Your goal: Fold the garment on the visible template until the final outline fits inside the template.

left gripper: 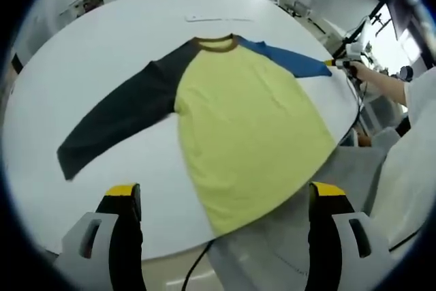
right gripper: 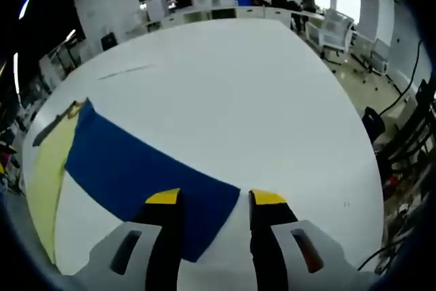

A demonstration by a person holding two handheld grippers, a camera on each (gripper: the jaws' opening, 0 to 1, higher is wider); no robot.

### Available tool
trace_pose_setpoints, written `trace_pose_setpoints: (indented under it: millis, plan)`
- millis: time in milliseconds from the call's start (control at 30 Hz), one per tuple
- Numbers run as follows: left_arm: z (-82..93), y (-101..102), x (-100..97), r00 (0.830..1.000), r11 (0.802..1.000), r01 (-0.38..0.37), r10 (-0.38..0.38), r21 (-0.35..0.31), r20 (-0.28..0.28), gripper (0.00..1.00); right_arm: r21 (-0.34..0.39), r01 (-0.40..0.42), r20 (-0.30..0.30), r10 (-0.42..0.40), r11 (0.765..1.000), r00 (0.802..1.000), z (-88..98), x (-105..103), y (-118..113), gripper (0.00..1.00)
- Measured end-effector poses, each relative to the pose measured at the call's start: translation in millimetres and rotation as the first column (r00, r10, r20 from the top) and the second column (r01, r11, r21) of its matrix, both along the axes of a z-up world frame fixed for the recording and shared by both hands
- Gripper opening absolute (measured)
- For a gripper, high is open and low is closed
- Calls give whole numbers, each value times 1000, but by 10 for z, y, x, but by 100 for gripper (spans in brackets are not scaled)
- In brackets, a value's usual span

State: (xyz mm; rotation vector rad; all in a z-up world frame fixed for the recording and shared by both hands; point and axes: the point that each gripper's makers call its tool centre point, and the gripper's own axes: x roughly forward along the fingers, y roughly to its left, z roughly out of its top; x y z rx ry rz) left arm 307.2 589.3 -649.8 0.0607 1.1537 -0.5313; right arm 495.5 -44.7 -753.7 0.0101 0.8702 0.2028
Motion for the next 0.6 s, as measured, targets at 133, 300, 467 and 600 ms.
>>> trace_pose_setpoints:
  millis: [133, 300, 467, 600]
  plan:
    - [-11, 3, -2, 1000, 1000, -1, 1, 3, -4, 99, -3, 7, -1, -7, 1000, 1000, -25, 46, -75, 32]
    - [-12, -18, -6, 1000, 1000, 2, -2, -4, -6, 99, -23, 9, -17, -9, 1000, 1000, -73, 49, -129, 23]
    - [-8, -33, 8, 1000, 1000, 5, -5, -4, -3, 99, -47, 2, -16, -3, 999, 1000, -61, 25, -104, 16]
    - [-5, -36, 9, 1000, 1000, 6, -6, -4, -3, 99, -51, 12, -14, -13, 999, 1000, -34, -8, -71, 11]
